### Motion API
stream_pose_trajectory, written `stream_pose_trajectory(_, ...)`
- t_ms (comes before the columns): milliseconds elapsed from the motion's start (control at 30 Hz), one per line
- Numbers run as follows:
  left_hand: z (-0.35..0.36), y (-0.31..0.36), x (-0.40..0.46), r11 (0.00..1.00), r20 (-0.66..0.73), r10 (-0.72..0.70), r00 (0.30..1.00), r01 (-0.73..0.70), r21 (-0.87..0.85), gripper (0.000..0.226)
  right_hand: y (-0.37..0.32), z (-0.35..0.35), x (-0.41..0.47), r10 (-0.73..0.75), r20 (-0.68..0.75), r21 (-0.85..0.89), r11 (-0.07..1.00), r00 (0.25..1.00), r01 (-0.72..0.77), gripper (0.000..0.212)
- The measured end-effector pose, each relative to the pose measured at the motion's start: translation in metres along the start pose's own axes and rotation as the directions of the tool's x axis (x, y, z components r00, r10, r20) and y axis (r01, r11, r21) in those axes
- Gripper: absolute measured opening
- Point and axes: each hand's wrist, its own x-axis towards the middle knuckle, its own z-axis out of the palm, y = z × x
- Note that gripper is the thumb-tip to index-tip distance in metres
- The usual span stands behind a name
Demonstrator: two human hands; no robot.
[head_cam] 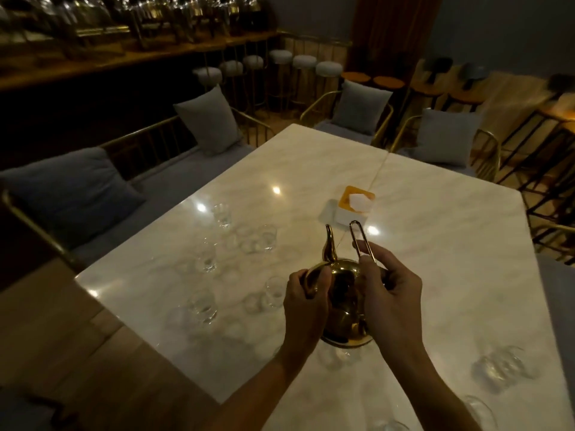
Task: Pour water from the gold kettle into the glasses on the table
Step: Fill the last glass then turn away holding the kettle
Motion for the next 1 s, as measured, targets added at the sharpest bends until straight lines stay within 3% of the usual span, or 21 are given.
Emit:
stream_pose_trajectory(67,-0.019,0.001,0.012,0.999,0.001,-0.017,1.0,0.017,-0.034,0.061,0.0,0.022,0.004,0.01,0.037,0.015,1.0,0.999,-0.011,0.027)
stream_pose_trajectory(233,-0.072,-0.005,0.057,0.999,-0.008,-0.033,0.999,0.032,-0.032,0.077,0.0,0.087,0.014,0.019,0.114,0.003,1.0,0.993,-0.02,0.026)
stream_pose_trajectory(533,-0.189,-0.009,0.147,0.998,0.005,-0.03,1.0,0.031,-0.057,0.08,-0.013,0.23,0.028,0.115,0.104,0.01,0.993,0.988,-0.117,0.025)
stream_pose_trajectory(633,-0.222,-0.007,0.171,0.996,0.013,-0.041,0.999,0.042,-0.08,0.069,-0.015,0.269,0.035,0.145,0.127,0.027,0.988,0.981,-0.149,0.023)
stream_pose_trajectory(833,-0.261,-0.006,0.206,0.994,-0.043,-0.056,0.997,0.051,-0.097,0.073,-0.012,0.324,0.057,0.194,0.175,0.053,0.977,0.965,-0.206,0.021)
stream_pose_trajectory(1000,-0.281,-0.002,0.229,0.993,-0.076,-0.043,0.996,0.034,-0.115,0.064,-0.003,0.355,0.073,0.155,0.228,0.046,0.984,0.961,-0.169,0.02)
